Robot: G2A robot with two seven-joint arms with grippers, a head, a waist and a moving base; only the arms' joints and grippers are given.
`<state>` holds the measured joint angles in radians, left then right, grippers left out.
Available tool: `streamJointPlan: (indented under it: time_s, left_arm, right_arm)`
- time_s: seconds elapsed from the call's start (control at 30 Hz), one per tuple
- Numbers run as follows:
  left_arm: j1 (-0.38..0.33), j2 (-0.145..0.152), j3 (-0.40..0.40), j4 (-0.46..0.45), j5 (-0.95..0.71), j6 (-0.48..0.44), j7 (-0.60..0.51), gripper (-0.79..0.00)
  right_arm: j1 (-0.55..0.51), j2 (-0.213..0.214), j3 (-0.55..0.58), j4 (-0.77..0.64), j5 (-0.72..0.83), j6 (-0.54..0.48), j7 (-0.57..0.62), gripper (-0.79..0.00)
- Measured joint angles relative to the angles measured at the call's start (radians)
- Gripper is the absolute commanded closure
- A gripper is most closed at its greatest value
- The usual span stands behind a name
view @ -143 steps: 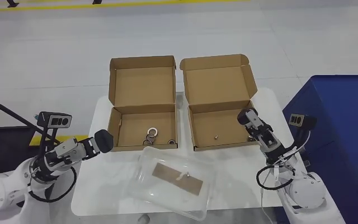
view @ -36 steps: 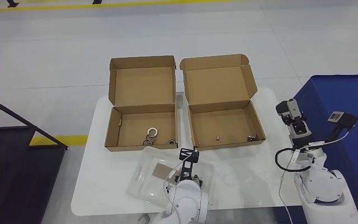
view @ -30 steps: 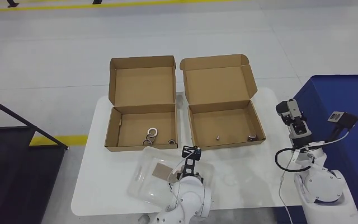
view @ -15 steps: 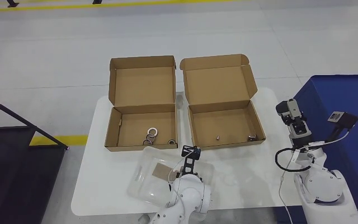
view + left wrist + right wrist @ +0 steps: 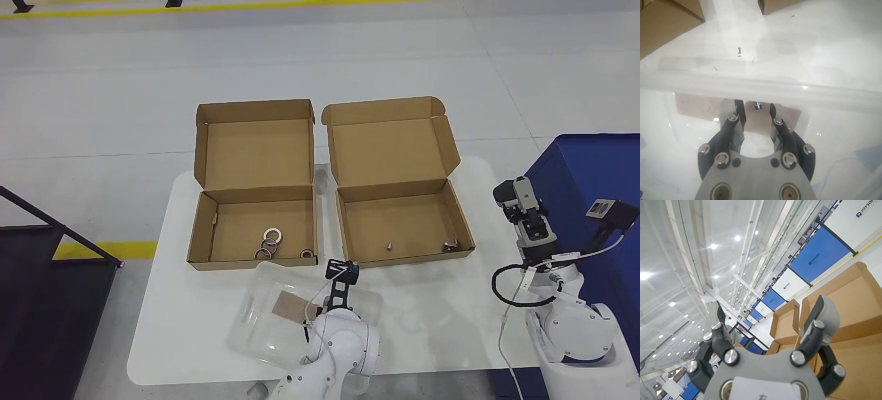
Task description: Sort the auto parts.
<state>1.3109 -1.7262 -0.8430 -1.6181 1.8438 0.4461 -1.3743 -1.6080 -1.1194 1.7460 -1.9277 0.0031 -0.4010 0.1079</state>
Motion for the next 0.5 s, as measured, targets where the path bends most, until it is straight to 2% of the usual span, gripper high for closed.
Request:
streamJointPlan:
  time_s: [0.1, 0.17, 0.37, 0.5]
  left_arm:
    - [0.001, -0.001, -0.007, 0.006, 0.01, 0.0, 0.0, -0.132]
    - [0.003, -0.002, -0.013, 0.011, 0.01, -0.004, -0.004, 0.0]
    - [0.007, -0.002, -0.022, 0.004, 0.021, -0.011, -0.011, 0.0]
    - [0.018, 0.001, -0.031, -0.032, 0.024, -0.012, -0.013, 0.0]
  right_arm:
    - [0.0, 0.0, 0.0, 0.0, 0.0, 0.0, 0.0, -0.785]
    - [0.0, 0.0, 0.0, 0.0, 0.0, 0.0, 0.0, -0.785]
    - [0.0, 0.0, 0.0, 0.0, 0.0, 0.0, 0.0, -0.785]
    - [0.0, 0.0, 0.0, 0.0, 0.0, 0.0, 0.0, -0.785]
